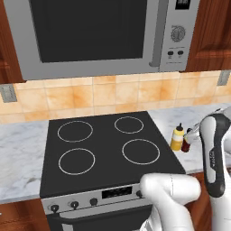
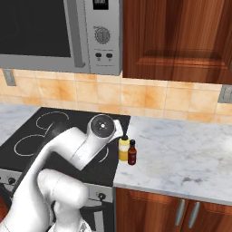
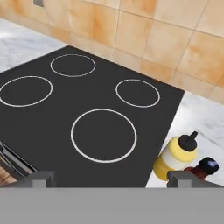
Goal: Take 2 condiments from the cabinet and move them on the counter near the stove.Make sure the condiments are lined up with each other, next to each other.
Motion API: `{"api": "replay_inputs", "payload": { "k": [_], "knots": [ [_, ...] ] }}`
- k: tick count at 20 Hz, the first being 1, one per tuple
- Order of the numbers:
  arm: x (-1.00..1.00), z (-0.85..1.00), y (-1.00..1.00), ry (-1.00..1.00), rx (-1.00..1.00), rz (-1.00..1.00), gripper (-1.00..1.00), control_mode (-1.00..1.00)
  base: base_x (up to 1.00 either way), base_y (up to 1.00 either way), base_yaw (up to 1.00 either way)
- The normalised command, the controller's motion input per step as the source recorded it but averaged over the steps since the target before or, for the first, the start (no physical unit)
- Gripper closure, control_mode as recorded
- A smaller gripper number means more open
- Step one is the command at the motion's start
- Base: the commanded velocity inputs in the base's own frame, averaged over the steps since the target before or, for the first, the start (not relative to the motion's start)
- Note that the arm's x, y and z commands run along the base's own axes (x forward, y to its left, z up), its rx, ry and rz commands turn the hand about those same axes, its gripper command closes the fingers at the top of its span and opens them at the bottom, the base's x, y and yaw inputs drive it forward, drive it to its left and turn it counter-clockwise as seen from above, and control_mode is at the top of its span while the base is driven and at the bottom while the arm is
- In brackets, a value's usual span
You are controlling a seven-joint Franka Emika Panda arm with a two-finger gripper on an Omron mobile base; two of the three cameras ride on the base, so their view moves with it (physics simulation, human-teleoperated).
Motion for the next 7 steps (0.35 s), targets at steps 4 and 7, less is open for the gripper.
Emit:
{"api": "replay_inputs", "payload": {
  "k": [4, 7],
  "knots": [
    [0.0, 0.45, 0.46, 0.22, -0.06, -0.09, -1.0, -1.0, 0.0, 0.0, 0.0],
    [0.07, 0.23, 0.37, 0.16, -0.06, -0.01, -1.0, -1.0, 0.0, 0.0, 0.0]
  ]
}}
